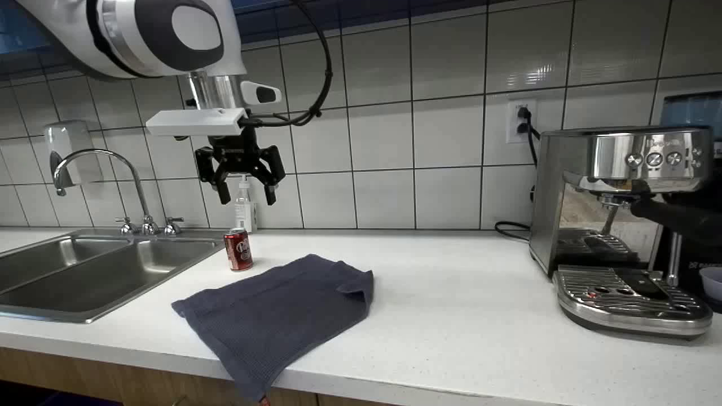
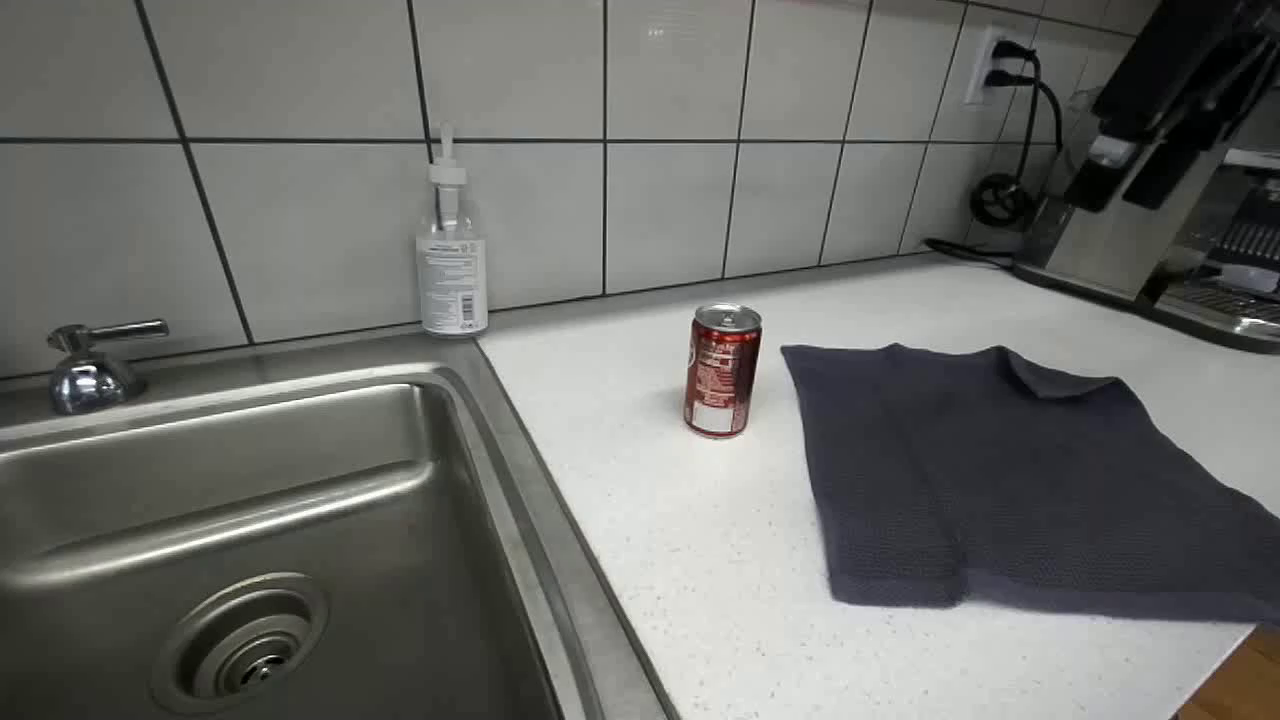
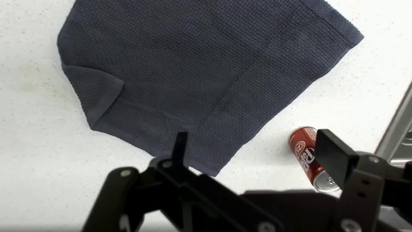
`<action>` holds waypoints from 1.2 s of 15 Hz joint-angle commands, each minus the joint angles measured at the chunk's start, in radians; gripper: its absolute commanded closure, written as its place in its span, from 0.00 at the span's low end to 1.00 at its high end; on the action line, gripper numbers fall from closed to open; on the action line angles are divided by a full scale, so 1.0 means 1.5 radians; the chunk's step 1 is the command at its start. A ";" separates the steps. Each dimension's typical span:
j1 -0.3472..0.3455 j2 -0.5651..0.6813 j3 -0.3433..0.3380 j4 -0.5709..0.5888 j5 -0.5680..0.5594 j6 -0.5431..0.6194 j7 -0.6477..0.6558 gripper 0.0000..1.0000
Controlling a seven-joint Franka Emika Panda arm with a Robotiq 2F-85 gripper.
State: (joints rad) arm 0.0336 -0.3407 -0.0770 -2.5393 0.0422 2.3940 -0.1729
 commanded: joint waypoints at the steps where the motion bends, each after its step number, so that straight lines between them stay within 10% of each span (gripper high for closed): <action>1: -0.005 0.000 0.005 0.001 0.002 -0.002 -0.001 0.00; 18: -0.012 0.016 0.017 -0.006 -0.024 0.034 0.017 0.00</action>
State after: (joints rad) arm 0.0335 -0.3361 -0.0756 -2.5422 0.0354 2.4019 -0.1709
